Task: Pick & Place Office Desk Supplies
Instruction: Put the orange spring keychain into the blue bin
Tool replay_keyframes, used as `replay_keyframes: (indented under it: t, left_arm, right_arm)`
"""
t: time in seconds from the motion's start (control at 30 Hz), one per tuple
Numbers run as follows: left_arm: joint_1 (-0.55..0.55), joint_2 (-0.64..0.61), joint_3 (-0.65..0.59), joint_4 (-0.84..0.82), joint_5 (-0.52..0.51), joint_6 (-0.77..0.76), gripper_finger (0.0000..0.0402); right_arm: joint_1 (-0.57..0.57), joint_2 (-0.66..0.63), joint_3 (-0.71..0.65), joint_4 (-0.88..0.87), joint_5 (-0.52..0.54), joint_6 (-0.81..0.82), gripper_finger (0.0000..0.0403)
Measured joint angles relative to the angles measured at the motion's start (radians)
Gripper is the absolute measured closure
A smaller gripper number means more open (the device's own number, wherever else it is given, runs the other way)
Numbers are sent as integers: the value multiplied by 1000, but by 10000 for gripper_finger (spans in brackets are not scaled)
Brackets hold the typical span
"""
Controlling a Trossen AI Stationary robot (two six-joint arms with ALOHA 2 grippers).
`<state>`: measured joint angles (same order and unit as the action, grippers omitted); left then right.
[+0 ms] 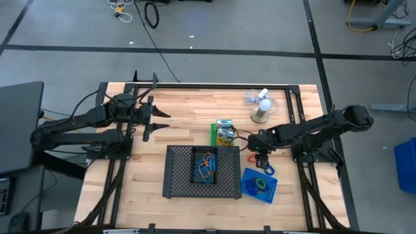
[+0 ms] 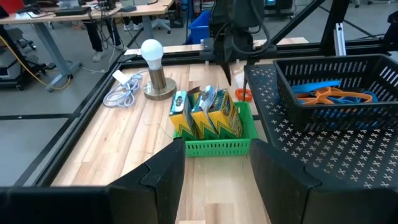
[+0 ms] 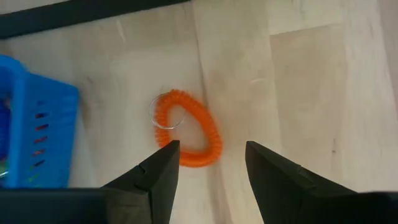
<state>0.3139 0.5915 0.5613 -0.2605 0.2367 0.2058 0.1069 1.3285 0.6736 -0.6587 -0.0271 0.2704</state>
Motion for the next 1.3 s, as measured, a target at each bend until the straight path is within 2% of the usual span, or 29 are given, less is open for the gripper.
replay_keyframes:
  t: [0.57, 0.83, 0.97, 1.13, 1.3]
  left_arm:
    - [0, 50, 0, 4, 0, -19, 214]
    - [0, 59, 0, 12, 0, -26, 214]
    - [0, 59, 0, 25, 0, -26, 214]
    - [0, 59, 0, 37, 0, -26, 214]
    - [0, 68, 0, 53, 0, -26, 214]
  right_arm:
    - [-54, 13, -97, 144, -38, -79, 211]
    - [-48, 116, -91, 157, -14, -114, 213]
    - [-47, 120, -92, 155, 26, -118, 254]
    - [-48, 121, -92, 154, 50, -103, 379]
    - [-27, 106, -97, 155, 61, -69, 394]
